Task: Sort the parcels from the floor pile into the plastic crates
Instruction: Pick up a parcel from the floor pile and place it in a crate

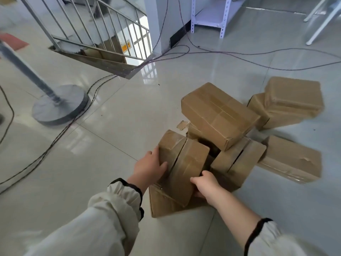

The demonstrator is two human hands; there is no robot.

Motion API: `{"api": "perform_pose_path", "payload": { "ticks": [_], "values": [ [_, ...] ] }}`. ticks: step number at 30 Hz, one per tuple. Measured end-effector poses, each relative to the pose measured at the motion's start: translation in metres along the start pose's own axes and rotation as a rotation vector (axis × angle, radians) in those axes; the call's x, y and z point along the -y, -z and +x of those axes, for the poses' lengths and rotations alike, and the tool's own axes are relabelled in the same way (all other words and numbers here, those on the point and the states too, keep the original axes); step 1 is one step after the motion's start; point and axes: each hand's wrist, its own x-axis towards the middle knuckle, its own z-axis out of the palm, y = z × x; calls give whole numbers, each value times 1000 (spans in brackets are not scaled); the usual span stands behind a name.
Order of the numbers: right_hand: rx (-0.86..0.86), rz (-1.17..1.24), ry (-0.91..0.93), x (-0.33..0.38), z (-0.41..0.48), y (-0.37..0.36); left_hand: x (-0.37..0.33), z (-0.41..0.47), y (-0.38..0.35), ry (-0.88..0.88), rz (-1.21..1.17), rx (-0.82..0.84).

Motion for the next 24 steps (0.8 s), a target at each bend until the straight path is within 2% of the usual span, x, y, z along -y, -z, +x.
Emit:
{"api": "perform_pose_path", "payload": {
  "ticks": [8,12,15,17,19,22,24],
  "values": [
    [86,310,-70,19,2,-13,1,1,40,-19,-6,-213],
    [155,458,-72,20,-4,-18,14,-2,56,66,-229,-299],
    [154,397,-38,23,-7,-19,29,-2,50,135,-363,-237],
    [61,299,-7,22,-4,-22,36,-3,47,221,-477,-174],
    [-41,194,65,20,-1,-22,36,-8,46,308,-616,-38],
    [-102,59,223,19,-4,-18,25,-17,45,327,-794,174],
    [-74,92,213,23,-5,-15,16,-20,44,291,-848,217]
  ]
}}
